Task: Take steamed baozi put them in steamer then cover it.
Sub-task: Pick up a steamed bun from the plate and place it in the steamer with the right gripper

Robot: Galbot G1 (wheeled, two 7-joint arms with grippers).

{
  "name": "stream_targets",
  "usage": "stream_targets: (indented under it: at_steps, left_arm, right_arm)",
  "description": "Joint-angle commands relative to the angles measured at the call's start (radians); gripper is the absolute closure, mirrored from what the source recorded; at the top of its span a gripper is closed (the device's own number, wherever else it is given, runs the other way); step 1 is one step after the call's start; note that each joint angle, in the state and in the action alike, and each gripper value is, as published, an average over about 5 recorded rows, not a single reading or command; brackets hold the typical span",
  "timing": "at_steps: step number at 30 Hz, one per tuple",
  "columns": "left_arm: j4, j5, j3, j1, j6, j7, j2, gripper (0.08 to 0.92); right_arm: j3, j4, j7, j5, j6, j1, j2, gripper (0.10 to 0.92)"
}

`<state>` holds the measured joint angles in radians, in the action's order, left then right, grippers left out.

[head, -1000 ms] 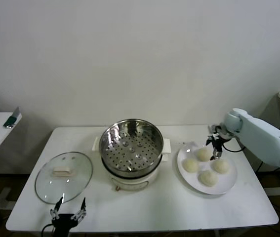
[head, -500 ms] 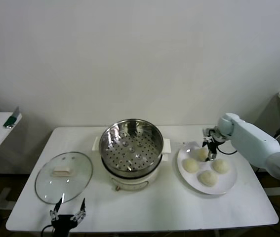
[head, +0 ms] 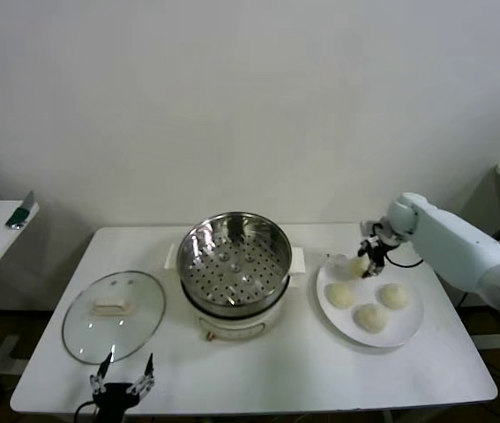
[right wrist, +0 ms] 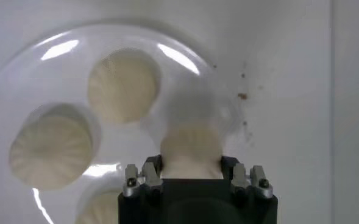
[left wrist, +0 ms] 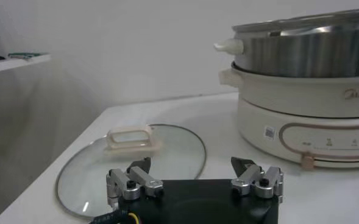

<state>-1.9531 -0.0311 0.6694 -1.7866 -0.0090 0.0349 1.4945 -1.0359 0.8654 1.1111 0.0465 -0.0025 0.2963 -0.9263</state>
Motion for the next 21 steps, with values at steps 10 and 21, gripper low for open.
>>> stream_targets:
  at_steps: [10, 21]
  left_arm:
    - [-0.026, 0.006, -0.004, -0.011, 0.0, 0.0, -0.01, 0.177]
    - [-0.049, 0.006, -0.004, -0.009, 0.003, 0.001, -0.006, 0.177]
  right_arm:
    - [-0.362, 0.449, 0.07, 0.214, 0.342, 0.592, -0.12, 0.397]
    - [-0.288, 0.294, 0.008, -0.113, 0.607, 0.362, -0.409, 0.397]
